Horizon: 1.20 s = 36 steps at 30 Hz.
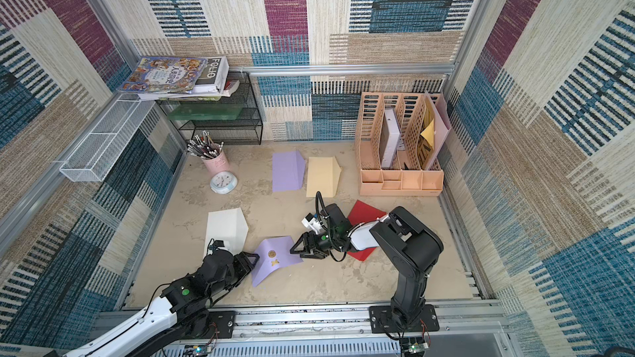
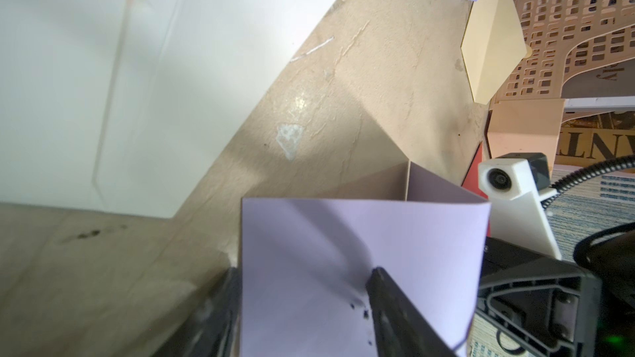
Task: Open the envelope
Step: Pick up the envelope from the center of the board.
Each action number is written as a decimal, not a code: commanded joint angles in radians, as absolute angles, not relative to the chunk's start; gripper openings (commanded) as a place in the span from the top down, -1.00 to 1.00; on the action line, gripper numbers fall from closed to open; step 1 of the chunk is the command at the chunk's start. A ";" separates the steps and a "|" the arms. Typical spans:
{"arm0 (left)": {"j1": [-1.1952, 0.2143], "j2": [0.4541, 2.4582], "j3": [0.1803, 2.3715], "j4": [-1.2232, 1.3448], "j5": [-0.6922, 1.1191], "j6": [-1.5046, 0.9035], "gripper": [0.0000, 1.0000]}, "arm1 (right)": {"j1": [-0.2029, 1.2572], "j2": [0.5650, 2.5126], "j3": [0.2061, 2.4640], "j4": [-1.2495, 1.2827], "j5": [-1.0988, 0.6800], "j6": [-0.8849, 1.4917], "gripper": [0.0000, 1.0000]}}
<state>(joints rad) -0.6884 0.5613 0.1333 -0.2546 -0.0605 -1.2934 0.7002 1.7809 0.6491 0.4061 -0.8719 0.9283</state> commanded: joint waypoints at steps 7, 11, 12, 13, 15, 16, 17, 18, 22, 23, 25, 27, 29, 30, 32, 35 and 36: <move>-0.689 0.662 0.179 -0.173 -0.070 -1.230 -0.26 | 0.719 1.766 0.619 0.370 -0.830 0.942 -0.35; -0.688 0.688 0.184 -0.123 -0.069 -1.223 -0.26 | 0.720 1.762 0.617 0.370 -0.825 0.941 -0.35; -0.689 0.694 0.187 -0.116 -0.069 -1.220 -0.26 | 0.719 1.762 0.619 0.369 -0.824 0.940 -0.35; -0.689 0.703 0.192 -0.110 -0.069 -1.215 -0.26 | 0.718 1.764 0.622 0.372 -0.825 0.940 -0.35; -0.689 0.718 0.204 -0.106 -0.066 -1.209 -0.26 | 0.720 1.768 0.627 0.375 -0.824 0.943 -0.35; -0.689 0.725 0.211 -0.103 -0.064 -1.206 -0.26 | 0.720 1.770 0.628 0.378 -0.827 0.945 -0.35; -0.689 0.730 0.215 -0.101 -0.064 -1.204 -0.26 | 0.719 1.771 0.630 0.381 -0.828 0.946 -0.35; -0.688 0.733 0.218 -0.101 -0.065 -1.202 -0.26 | 0.721 1.769 0.630 0.382 -0.827 0.946 -0.35; -0.689 0.721 0.223 -0.091 -0.079 -1.195 -0.26 | 0.719 1.764 0.623 0.380 -0.824 0.945 -0.35; -0.689 0.713 0.223 -0.086 -0.083 -1.195 -0.26 | 0.720 1.765 0.620 0.380 -0.824 0.945 -0.35; -0.689 0.694 0.220 -0.072 -0.093 -1.190 -0.26 | 0.719 1.768 0.622 0.382 -0.825 0.945 -0.35; -0.689 0.674 0.225 -0.071 -0.102 -1.182 -0.26 | 0.720 1.772 0.624 0.382 -0.825 0.946 -0.35; -0.689 0.658 0.226 -0.069 -0.107 -1.175 -0.26 | 0.719 1.777 0.624 0.383 -0.826 0.946 -0.35; -0.689 0.647 0.225 -0.067 -0.110 -1.173 -0.26 | 0.721 1.777 0.625 0.383 -0.826 0.946 -0.35; -0.688 0.626 0.213 -0.046 -0.113 -1.174 -0.26 | 0.720 1.778 0.627 0.383 -0.826 0.946 -0.35; -0.689 0.588 0.193 -0.026 -0.116 -1.183 -0.26 | 0.719 1.780 0.626 0.382 -0.826 0.943 -0.35; -0.689 0.573 0.188 -0.028 -0.117 -1.186 -0.27 | 0.717 1.780 0.625 0.382 -0.827 0.943 -0.35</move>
